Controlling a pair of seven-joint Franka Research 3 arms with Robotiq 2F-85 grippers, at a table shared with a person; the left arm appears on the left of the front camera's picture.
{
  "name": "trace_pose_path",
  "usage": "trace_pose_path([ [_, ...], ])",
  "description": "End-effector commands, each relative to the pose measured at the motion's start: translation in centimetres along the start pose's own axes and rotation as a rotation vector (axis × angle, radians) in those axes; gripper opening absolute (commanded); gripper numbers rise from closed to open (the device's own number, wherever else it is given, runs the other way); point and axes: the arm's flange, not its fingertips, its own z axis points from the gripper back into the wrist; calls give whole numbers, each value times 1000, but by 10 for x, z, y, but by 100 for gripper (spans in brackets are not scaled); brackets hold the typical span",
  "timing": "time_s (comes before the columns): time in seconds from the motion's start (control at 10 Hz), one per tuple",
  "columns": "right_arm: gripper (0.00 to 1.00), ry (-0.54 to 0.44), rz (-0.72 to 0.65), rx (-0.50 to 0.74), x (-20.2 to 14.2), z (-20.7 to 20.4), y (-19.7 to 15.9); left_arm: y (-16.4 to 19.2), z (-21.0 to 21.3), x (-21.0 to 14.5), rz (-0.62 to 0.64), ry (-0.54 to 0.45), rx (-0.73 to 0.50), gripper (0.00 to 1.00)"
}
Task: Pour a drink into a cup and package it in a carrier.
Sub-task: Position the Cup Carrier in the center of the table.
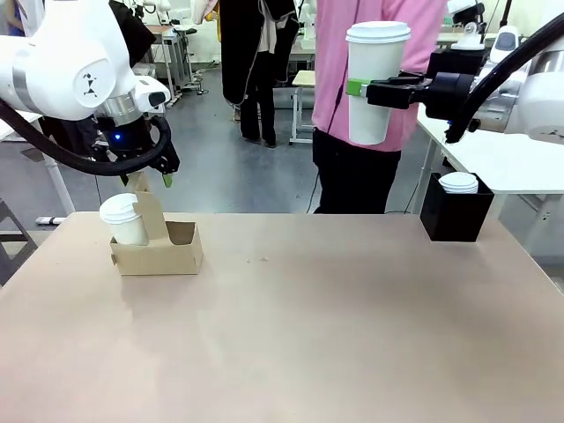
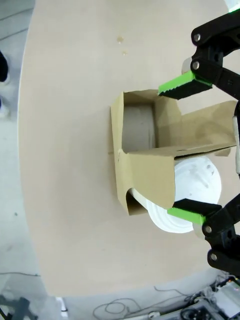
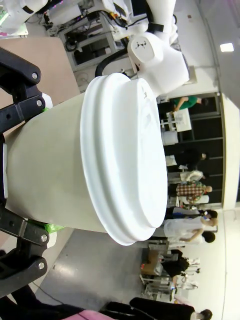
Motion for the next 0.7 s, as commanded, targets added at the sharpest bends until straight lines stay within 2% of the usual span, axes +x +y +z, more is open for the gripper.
trace_pose_path([
  [0.0,80,-14,2,4,2,-3,0,-4,8,0,38,-10,37,41],
  [0.1,80,-14,2,4,2,-3,0,-4,10,-1,39,-6,38,0],
  [0.2,80,-14,2,4,2,-3,0,-4,11,-3,38,3,39,39],
  [0.3,80,-14,2,4,2,-3,0,-4,12,-3,42,12,43,0],
  [0.6,80,-14,2,4,2,-3,0,-6,12,-4,52,28,56,0],
])
